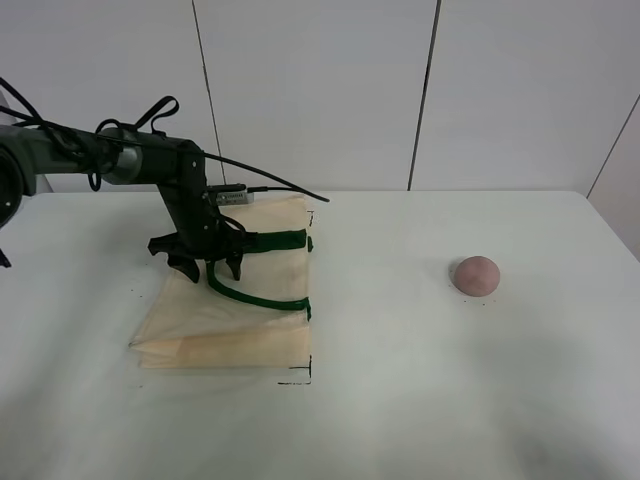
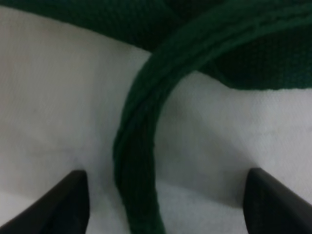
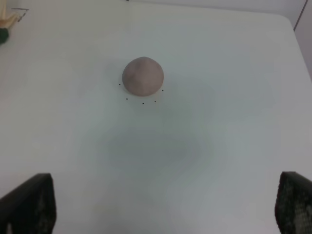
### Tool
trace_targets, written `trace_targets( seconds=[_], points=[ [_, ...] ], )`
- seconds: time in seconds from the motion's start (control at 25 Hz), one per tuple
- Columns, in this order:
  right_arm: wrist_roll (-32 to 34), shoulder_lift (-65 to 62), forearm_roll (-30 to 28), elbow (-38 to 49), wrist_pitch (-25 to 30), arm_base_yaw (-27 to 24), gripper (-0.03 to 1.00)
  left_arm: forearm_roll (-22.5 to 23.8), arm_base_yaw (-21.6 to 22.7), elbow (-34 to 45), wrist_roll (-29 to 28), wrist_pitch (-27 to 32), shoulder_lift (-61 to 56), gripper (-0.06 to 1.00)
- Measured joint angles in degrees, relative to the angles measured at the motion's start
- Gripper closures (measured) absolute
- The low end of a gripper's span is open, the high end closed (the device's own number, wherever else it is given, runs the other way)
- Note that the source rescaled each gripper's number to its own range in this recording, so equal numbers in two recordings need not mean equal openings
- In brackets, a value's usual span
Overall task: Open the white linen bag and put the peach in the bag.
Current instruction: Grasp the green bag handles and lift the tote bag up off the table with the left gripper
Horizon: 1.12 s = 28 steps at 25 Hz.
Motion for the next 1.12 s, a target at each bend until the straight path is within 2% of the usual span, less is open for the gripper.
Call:
trace_targets(
  seconds=[0.08,0.12,0.2,0.28,0.32,0.6,1.0,1.12],
  points=[
    [0.0,0.0,0.0,0.0,0.0,0.0,-0.03,0.2,0.0,0.0,0.0,-0.1,0.0,0.06],
    [0.0,0.0,0.0,0.0,0.0,0.0,-0.03,0.3,0.0,0.0,0.0,-0.1,0.0,0.15],
    [0.0,0.0,0.0,0.0,0.0,0.0,-0.03,0.7,0.0,0.0,-0.1,0.1,0.0,0.41],
    [0.0,0.0,0.0,0.0,0.0,0.0,-0.03,1.9,0.0,0.0,-1.1,0.3,0.0,0.8],
    [0.0,0.0,0.0,0.0,0.0,0.0,-0.03,2.6,0.0,0.0,-2.1,0.4,-0.1,0.93],
    [0.0,0.0,0.0,0.0,0.0,0.0,-0.03,3.7,-0.1,-4.3,-3.4,6.6,-2.7,0.94],
    [0.0,0.0,0.0,0.0,0.0,0.0,-0.03,-0.1,-1.1,-28.6,9.2,23.8,-12.2,0.94],
    [0.0,0.0,0.0,0.0,0.0,0.0,-0.03,-1.1,-1.5,-34.3,11.2,23.8,-12.8,0.94]
  ],
)
